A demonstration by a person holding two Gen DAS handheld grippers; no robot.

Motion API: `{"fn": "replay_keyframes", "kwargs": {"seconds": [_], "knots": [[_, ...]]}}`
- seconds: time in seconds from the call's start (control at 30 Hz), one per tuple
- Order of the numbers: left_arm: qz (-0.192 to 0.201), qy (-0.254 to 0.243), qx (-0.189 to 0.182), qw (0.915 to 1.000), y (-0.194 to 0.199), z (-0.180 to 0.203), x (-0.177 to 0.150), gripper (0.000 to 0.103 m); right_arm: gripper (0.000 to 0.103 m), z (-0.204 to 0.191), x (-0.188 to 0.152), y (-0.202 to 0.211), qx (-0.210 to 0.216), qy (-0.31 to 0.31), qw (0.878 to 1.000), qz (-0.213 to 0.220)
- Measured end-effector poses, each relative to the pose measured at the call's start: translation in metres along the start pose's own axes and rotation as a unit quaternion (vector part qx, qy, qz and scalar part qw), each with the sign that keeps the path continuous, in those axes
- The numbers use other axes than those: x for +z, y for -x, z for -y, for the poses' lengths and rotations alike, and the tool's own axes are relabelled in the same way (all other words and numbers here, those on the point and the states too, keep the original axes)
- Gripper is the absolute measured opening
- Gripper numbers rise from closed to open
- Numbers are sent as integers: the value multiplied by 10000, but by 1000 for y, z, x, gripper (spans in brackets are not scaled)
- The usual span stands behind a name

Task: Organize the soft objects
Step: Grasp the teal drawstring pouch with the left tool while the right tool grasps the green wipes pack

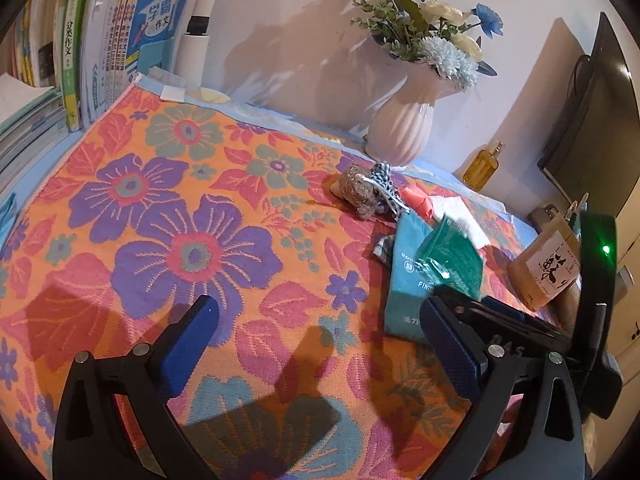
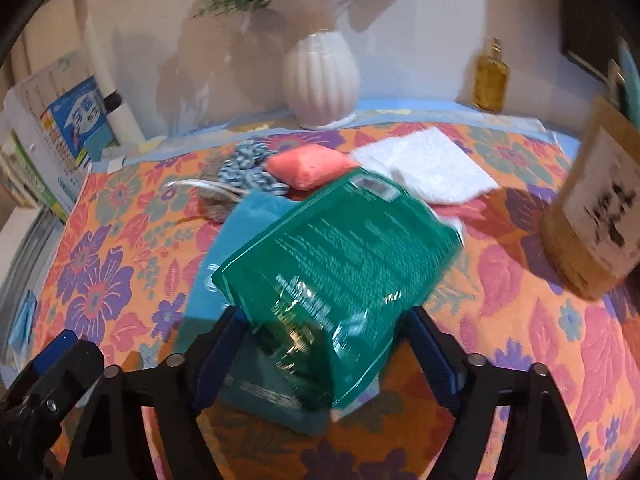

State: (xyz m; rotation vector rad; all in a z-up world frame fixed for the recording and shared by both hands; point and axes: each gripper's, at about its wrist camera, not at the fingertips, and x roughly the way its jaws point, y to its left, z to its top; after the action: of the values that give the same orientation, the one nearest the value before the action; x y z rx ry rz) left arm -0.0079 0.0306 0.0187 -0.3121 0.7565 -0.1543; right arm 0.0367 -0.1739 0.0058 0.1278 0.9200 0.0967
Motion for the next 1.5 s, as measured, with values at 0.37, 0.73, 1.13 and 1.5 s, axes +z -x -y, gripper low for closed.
{"fn": "replay_keyframes", "kwargs": {"seconds": [0.37, 0.73, 1.13, 1.5], "knots": [[-330, -185, 111, 9992, -11, 7, 4, 101, 77, 80, -23, 26, -20, -1361, 9906, 154], [-1122, -432, -977, 9879, -57, 37, 19, 67, 103, 56, 24, -20, 1550, -1806, 9693, -608], [-1293, -735, -1585, 9761, -63, 53, 13, 11, 52, 8, 39, -40, 52, -924, 9953, -272], [-1137, -972, -2121, 9657, -18, 72, -13, 9, 19, 66, 11, -9, 936, -1197, 9879, -319]]}}
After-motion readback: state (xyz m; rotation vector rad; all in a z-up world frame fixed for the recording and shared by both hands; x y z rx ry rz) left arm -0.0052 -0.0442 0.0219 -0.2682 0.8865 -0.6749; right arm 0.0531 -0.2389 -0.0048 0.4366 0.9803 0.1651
